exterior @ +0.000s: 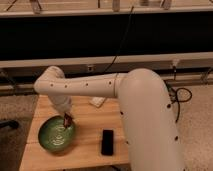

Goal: Place the pepper in the ceramic bowl

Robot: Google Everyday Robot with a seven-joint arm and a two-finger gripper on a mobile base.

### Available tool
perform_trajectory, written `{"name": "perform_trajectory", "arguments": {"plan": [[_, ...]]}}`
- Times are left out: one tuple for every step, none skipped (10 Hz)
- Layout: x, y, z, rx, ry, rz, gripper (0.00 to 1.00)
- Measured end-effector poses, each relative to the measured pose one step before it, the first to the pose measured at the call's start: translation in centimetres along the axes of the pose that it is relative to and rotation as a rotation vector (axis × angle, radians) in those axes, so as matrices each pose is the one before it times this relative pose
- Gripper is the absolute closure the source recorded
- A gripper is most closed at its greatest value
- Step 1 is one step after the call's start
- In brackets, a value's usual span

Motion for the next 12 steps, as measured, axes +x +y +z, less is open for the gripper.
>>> {"name": "perform_trajectory", "arguments": {"plan": [[-0.514, -0.131, 0.204, 0.00530, -0.00555, -0.00465, 0.40], [-0.466, -0.255, 0.254, 0.00866, -0.00496, -0.00738, 0.45], [-0.463, -0.398, 0.339, 0.01190, -0.00656, -0.00893, 0.57], [-0.370, -0.345, 0.301, 0.00556, -0.00475, -0.00852, 0.67], [-0.276, -0.264, 0.293, 0.00426, -0.00522, -0.00580, 0.74], [-0.286, -0.246, 0.376, 0.00414, -0.00679, -0.00623, 0.77], [-0.355, -0.274, 0.558, 0.00864, -0.01139, -0.00751, 0.74], [-0.202, -0.080, 0.318, 0.00254, -0.00687, -0.00515, 0.69], [-0.291, -0.190, 0.372, 0.00691, -0.00889, -0.00759, 0.58], [-0.260, -0.182, 0.273, 0.00781, -0.00739, -0.00746, 0.48], [-0.302, -0.190, 0.252, 0.00686, -0.00721, -0.00882, 0.37], [-0.156, -0.135, 0.132, 0.00499, -0.00372, -0.00576, 0.28]]}}
